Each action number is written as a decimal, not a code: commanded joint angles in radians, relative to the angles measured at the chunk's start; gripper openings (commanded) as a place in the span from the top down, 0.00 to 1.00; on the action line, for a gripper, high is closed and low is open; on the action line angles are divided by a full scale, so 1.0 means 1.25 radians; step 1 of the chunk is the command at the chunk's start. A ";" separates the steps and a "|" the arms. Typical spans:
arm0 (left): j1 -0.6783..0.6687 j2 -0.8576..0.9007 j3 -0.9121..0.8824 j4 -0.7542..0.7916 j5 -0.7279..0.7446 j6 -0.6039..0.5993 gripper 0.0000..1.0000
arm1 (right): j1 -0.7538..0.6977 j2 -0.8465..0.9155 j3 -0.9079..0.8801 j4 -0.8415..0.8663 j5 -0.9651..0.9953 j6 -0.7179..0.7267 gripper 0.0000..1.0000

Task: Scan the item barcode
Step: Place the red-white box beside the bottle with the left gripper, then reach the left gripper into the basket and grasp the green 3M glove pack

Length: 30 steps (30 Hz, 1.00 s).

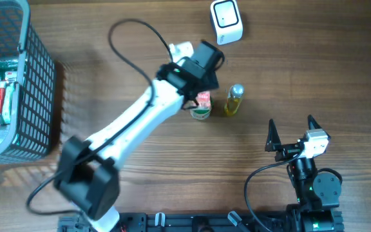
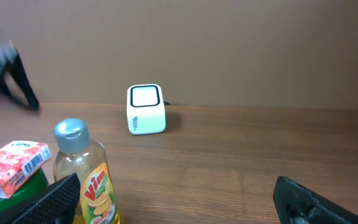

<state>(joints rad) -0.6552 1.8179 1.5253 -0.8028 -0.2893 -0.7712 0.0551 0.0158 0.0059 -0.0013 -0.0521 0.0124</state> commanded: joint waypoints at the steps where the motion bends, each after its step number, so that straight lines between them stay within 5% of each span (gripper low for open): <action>1: 0.080 -0.135 0.083 0.008 -0.201 0.223 0.00 | -0.003 -0.002 -0.001 0.002 -0.005 -0.010 0.00; 3: 0.179 -0.222 0.132 0.024 -0.204 0.445 0.00 | -0.003 -0.002 -0.001 0.002 -0.005 -0.009 0.00; 10: 0.603 -0.356 0.155 0.141 -0.103 0.762 0.00 | -0.003 -0.002 -0.001 0.002 -0.005 -0.009 0.00; 19: 1.024 -0.223 0.155 0.078 0.125 0.791 0.00 | -0.003 -0.002 -0.001 0.002 -0.005 -0.010 0.00; 30: 1.151 0.078 0.155 0.010 0.276 1.056 0.00 | -0.003 -0.002 -0.001 0.002 -0.005 -0.009 0.00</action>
<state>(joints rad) 0.7803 1.8385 1.7157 -0.7731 -0.0040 0.3985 0.0551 0.0158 0.0059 -0.0013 -0.0525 0.0124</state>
